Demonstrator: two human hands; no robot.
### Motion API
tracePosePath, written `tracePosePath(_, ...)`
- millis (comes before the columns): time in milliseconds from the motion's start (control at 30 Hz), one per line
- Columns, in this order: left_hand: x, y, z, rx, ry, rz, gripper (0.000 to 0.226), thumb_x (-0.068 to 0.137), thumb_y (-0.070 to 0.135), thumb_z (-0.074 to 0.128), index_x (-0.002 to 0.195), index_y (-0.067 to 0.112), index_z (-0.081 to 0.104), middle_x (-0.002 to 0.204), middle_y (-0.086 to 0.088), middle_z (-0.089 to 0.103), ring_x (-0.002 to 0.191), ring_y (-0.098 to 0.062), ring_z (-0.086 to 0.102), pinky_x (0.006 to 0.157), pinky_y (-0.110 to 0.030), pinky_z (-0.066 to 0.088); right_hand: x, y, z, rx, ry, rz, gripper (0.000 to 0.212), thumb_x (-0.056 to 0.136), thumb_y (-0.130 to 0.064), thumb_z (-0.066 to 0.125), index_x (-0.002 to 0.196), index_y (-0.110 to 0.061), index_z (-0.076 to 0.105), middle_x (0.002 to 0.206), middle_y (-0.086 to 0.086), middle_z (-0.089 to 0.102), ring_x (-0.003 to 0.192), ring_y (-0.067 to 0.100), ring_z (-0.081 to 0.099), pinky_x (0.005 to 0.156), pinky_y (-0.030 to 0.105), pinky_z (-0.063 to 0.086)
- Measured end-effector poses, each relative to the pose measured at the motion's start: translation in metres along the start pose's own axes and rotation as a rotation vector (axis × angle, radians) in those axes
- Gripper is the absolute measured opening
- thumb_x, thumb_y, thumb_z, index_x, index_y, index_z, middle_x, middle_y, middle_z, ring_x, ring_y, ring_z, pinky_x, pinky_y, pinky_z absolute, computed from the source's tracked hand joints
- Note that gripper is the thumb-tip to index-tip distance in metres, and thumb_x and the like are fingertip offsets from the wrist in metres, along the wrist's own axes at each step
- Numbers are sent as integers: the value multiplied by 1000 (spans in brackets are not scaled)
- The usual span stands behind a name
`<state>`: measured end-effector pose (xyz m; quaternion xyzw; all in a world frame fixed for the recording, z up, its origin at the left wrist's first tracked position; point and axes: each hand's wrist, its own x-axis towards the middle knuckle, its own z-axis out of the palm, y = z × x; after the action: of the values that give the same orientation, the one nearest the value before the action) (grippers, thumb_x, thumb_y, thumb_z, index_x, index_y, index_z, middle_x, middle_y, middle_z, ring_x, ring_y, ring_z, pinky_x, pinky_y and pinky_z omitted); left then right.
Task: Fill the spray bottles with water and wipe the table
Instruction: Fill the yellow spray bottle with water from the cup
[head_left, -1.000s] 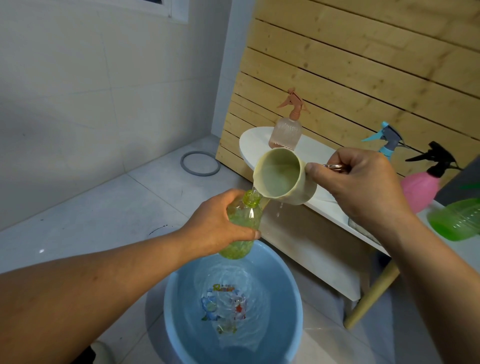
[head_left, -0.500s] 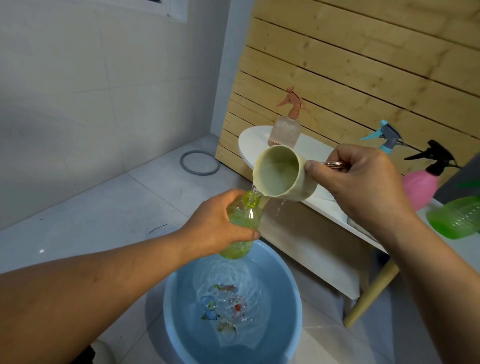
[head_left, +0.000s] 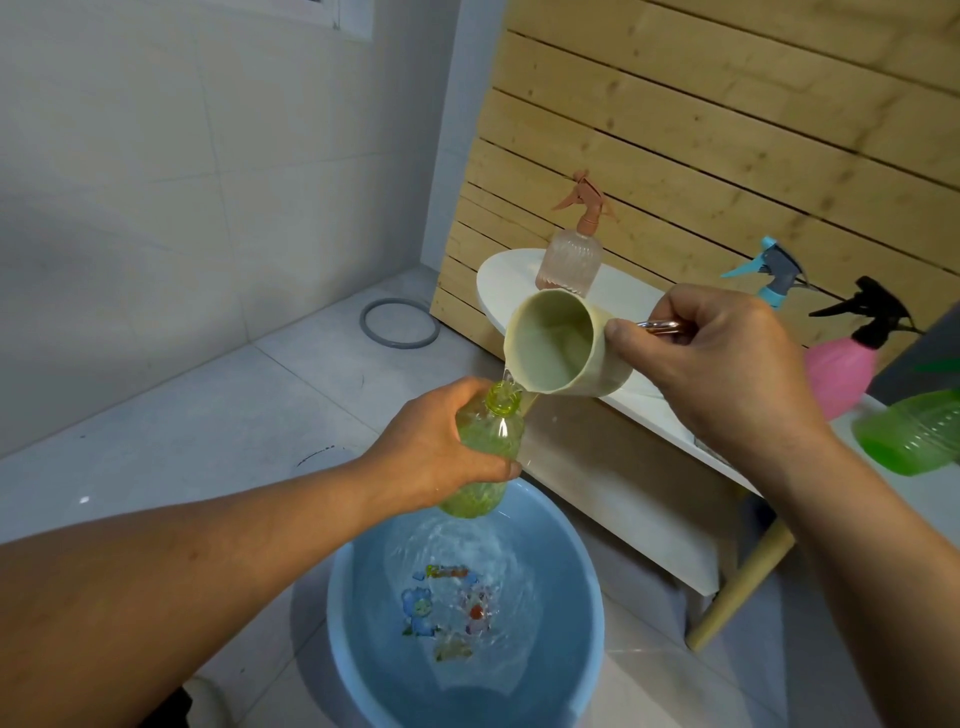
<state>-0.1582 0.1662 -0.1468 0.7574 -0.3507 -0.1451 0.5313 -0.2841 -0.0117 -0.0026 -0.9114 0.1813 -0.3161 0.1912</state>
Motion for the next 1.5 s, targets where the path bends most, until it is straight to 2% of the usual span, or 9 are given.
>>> tracePosePath(267, 0, -1, 1, 4, 0, 4, 68, 62, 45, 94, 119, 49, 57, 103, 28, 67, 95, 12, 63, 67, -4, 49, 0, -1, 0, -29, 3, -5, 41, 83, -48, 71, 60, -18, 55, 51, -4, 52, 52, 10, 45, 54, 29, 32)
tracePosePath(500, 1, -1, 1, 2, -7, 8, 69, 64, 43, 94, 122, 46, 58, 105, 25, 68, 95, 11, 63, 73, -11, 52, -3, -4, 0, -65, 13, -38, 41, 84, -47, 72, 61, -17, 55, 53, -4, 52, 55, 12, 46, 54, 31, 33)
tracePosePath(633, 0, -1, 1, -7, -13, 11, 68, 64, 42, 94, 122, 46, 59, 103, 29, 67, 95, 11, 64, 69, -8, 50, -4, -5, -1, -86, 14, -62, 40, 85, -45, 72, 62, -18, 55, 55, -6, 50, 55, 11, 44, 56, 32, 30)
tracePosePath(900, -1, 0, 0, -10, -11, 22, 67, 64, 41, 94, 120, 47, 58, 104, 32, 65, 96, 11, 63, 68, -5, 51, -6, -8, -1, -120, 22, -113, 40, 87, -47, 71, 62, -21, 52, 56, -11, 47, 57, 9, 43, 56, 32, 29)
tracePosePath(1200, 1, -2, 1, -1, -7, 15, 69, 64, 41, 95, 122, 45, 58, 103, 25, 68, 95, 11, 63, 68, -5, 51, -7, -9, -1, -171, 55, -162, 39, 86, -46, 70, 62, -23, 50, 57, -10, 46, 56, 7, 42, 54, 31, 26)
tracePosePath(1333, 1, -2, 1, 0, -5, 12, 69, 64, 41, 95, 121, 46, 58, 102, 28, 67, 94, 12, 63, 69, -4, 50, -7, -10, -1, -178, 66, -180, 40, 86, -46, 70, 62, -24, 46, 59, -9, 44, 56, 8, 42, 54, 32, 25)
tracePosePath(1500, 1, -1, 1, 12, -4, 12, 69, 64, 41, 95, 122, 46, 57, 105, 24, 68, 95, 11, 63, 74, -11, 52, -8, -12, 0, -213, 81, -216, 38, 86, -47, 69, 64, -26, 46, 61, -8, 45, 57, 14, 40, 52, 25, 26)
